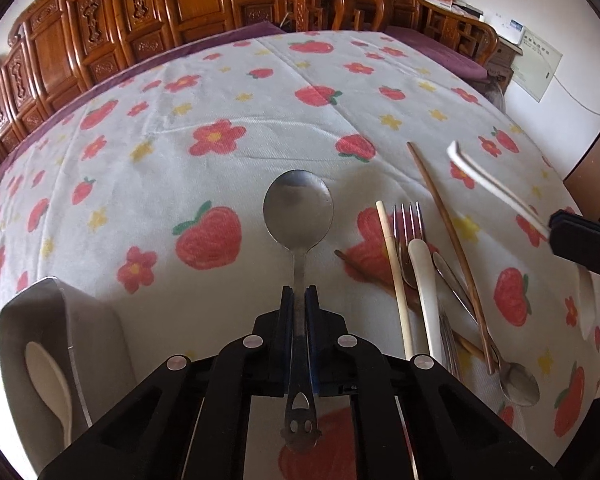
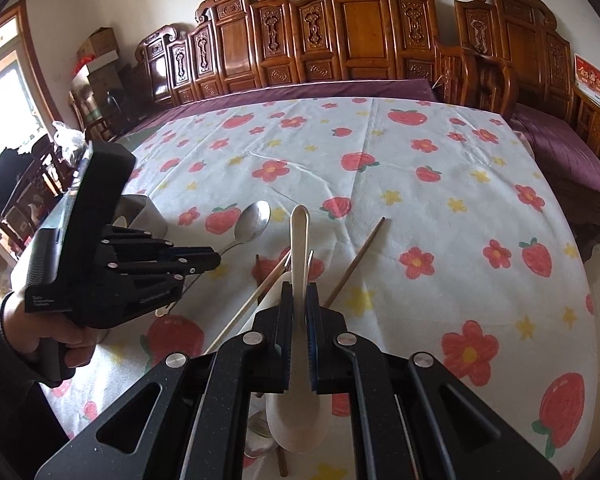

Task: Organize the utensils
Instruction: 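Carry the steel spoon with the left gripper down into the metal tray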

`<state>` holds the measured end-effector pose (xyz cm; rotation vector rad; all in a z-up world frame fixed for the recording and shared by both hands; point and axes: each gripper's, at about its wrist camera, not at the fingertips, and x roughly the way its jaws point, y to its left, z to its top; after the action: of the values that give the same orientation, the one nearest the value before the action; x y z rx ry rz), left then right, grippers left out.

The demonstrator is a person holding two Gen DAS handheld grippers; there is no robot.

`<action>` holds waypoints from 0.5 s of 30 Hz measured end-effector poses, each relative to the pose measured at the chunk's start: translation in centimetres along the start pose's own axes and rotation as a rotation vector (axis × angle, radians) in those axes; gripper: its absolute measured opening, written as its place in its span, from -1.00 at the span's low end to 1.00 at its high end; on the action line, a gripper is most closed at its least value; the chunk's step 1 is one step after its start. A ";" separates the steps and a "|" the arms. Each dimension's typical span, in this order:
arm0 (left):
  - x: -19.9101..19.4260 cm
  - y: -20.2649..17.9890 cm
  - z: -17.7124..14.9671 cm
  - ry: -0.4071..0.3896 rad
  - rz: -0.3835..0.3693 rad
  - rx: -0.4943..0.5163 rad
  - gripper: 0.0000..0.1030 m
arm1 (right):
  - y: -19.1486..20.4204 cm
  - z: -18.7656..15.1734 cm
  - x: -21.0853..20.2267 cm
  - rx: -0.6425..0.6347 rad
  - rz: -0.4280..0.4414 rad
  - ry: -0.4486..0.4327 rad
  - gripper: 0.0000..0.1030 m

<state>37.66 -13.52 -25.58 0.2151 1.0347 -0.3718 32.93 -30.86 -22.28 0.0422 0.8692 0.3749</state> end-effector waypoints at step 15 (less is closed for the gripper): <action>-8.8 2.5 -2.2 -0.121 0.014 -0.024 -0.89 | 4.2 0.6 0.2 -0.044 0.038 -0.004 -0.85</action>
<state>32.93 -8.69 -19.00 0.1764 0.9179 -0.3556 32.22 -26.79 -21.30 0.0193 0.8571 0.4296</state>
